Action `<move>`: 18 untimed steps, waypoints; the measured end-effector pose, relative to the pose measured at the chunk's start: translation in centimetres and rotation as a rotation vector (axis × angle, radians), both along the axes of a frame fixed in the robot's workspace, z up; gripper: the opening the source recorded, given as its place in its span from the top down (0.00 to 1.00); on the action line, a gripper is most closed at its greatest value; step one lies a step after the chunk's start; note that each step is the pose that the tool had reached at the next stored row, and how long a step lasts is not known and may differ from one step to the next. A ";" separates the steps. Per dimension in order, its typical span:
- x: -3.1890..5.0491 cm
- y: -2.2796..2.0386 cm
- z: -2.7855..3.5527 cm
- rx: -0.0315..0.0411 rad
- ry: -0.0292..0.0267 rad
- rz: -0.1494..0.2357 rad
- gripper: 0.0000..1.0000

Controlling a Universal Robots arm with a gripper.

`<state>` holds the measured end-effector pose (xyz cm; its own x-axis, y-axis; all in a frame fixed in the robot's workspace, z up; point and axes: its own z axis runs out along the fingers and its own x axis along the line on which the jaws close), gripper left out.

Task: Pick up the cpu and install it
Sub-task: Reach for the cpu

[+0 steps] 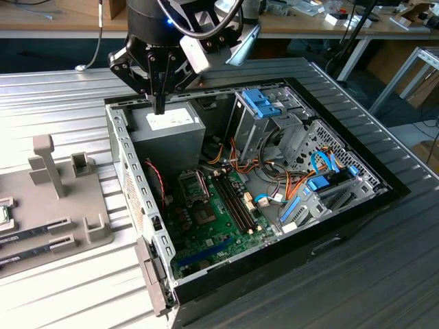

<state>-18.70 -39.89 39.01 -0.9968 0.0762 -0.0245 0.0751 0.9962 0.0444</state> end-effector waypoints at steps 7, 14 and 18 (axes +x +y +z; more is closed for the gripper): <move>-0.25 0.00 -0.03 0.0000 0.0000 0.000 0.89; -0.51 0.00 -0.06 0.0000 0.0000 0.000 0.89; -0.71 0.00 -0.08 0.0000 0.0000 0.000 0.89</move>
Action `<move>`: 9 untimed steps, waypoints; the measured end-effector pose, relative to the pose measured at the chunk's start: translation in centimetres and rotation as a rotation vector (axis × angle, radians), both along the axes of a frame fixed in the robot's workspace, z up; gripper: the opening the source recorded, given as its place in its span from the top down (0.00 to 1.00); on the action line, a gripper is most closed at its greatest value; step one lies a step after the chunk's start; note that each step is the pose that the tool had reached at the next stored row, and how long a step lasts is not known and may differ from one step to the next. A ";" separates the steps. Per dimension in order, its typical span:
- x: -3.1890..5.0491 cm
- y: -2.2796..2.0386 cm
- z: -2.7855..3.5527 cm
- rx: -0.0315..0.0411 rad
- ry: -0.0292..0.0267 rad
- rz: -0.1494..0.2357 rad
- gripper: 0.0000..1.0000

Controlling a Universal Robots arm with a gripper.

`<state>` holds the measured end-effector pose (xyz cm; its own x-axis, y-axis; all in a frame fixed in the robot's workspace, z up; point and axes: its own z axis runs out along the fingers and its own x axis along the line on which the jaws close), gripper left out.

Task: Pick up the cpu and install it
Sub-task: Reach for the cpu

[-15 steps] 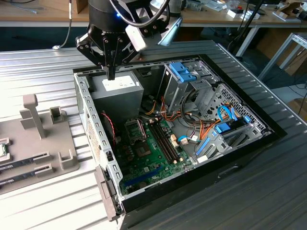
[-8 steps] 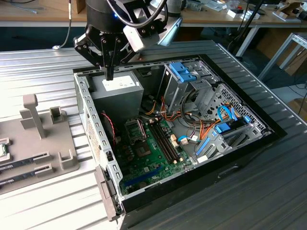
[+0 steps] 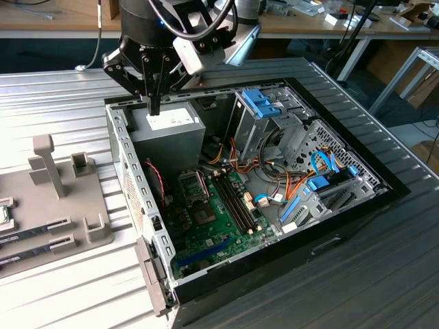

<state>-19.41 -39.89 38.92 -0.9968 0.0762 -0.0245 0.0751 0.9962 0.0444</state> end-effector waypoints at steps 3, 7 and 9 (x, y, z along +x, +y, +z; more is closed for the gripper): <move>-0.17 0.00 -0.02 0.0000 0.0000 0.000 0.89; -0.30 0.00 -0.04 0.0001 0.0000 0.000 0.89; -0.38 0.00 -0.05 0.0000 0.0000 0.000 0.89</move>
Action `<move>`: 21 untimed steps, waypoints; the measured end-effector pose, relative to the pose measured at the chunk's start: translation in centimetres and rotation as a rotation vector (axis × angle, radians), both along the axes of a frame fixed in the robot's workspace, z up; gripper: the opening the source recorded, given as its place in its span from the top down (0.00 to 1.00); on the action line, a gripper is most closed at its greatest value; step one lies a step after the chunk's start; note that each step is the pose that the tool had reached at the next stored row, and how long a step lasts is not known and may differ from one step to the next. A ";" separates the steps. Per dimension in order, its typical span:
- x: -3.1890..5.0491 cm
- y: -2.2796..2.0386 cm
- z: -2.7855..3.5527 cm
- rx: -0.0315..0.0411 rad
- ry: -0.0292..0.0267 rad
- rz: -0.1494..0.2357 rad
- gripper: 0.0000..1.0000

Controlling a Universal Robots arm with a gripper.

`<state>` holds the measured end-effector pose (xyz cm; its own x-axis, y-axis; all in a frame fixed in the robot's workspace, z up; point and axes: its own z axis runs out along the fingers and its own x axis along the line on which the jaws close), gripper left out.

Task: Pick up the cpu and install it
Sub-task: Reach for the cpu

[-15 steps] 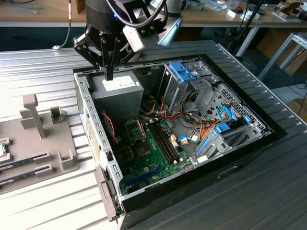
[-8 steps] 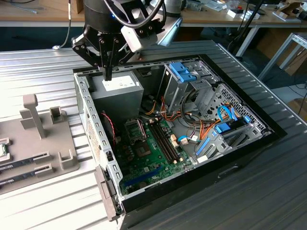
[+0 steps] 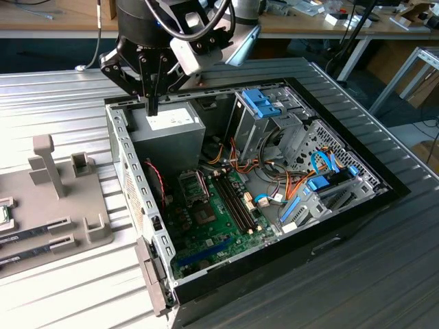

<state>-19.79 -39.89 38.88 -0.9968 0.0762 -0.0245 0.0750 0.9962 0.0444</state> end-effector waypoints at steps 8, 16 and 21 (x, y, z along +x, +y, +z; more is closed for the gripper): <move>-0.33 0.00 -0.04 0.0000 0.0000 0.000 0.89; -0.63 0.00 -0.08 0.0000 0.0000 0.000 0.89; -0.81 0.00 -0.11 0.0000 0.0000 0.000 0.89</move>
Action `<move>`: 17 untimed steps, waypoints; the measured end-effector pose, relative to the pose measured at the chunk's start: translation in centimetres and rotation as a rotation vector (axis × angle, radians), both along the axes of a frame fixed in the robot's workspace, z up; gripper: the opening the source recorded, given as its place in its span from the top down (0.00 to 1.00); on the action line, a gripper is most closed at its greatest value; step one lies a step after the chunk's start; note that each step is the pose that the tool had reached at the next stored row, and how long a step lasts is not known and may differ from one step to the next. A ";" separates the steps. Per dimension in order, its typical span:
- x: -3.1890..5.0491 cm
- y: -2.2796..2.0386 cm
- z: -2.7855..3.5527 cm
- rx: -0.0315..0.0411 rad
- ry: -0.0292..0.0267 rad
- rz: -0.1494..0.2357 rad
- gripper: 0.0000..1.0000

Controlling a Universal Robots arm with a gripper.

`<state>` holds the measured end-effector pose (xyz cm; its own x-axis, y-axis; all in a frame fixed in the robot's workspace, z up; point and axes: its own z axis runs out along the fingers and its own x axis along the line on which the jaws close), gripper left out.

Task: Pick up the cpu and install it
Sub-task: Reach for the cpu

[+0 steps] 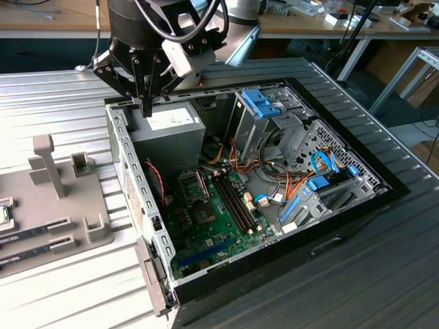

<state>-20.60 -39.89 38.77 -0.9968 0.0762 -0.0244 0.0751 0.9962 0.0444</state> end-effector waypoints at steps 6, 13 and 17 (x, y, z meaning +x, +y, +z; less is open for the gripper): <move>-0.25 0.00 -0.03 0.0000 0.0000 0.000 0.89; -0.54 0.00 -0.06 0.0000 0.0000 0.000 0.89; -0.68 0.00 -0.08 0.0000 0.0000 0.000 0.89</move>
<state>-21.28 -39.89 38.69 -0.9968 0.0762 -0.0245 0.0751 0.9962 0.0444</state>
